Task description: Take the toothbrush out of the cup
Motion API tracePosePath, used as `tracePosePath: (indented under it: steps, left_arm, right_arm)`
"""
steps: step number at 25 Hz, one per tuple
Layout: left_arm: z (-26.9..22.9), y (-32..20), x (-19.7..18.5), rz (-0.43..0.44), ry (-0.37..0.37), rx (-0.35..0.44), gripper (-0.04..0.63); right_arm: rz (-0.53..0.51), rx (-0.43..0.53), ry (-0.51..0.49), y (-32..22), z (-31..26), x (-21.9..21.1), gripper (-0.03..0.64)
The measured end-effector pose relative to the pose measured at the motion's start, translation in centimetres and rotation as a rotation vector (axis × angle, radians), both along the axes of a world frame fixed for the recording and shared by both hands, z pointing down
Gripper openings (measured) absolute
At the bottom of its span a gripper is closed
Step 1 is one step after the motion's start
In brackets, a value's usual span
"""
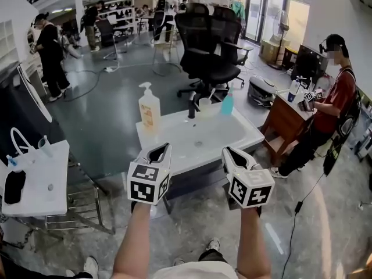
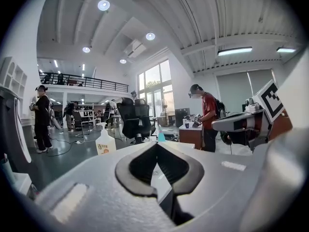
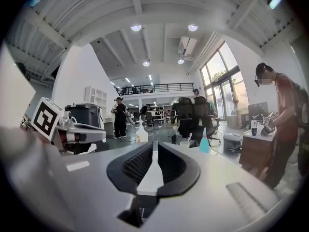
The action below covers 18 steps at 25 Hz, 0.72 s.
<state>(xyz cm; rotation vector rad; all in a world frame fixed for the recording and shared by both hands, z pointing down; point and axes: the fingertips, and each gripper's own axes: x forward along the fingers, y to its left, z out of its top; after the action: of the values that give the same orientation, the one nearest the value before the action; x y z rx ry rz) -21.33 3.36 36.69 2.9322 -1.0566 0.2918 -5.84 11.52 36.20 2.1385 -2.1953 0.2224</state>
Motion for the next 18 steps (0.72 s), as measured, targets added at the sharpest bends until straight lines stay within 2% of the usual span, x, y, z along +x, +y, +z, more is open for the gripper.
tracePosePath:
  steps: [6,18]
  left_arm:
    - [0.5,-1.8,2.0,-0.019,-0.002,-0.004,-0.002]
    - [0.7,-7.0,7.9,-0.126,0.012,-0.017,-0.002]
  right_arm:
    - [-0.015,-0.003,-0.003,-2.0,0.6,2.2,0.043]
    - [-0.115,-0.007,-0.017,-8.7,1.0,9.1,0.069]
